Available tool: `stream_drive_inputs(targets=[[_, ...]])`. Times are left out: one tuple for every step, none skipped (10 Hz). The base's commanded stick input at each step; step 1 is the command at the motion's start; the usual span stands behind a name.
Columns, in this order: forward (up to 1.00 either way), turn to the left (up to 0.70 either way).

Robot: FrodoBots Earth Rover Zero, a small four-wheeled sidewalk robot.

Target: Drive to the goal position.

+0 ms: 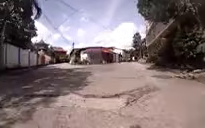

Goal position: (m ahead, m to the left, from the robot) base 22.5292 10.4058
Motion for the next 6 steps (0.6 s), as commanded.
stream_drive_inputs(targets=[[0.7,0.0],[0.7,0.0],[0.7,0.0],[0.7,0.0],[0.7,0.0],[0.7,0.0]])
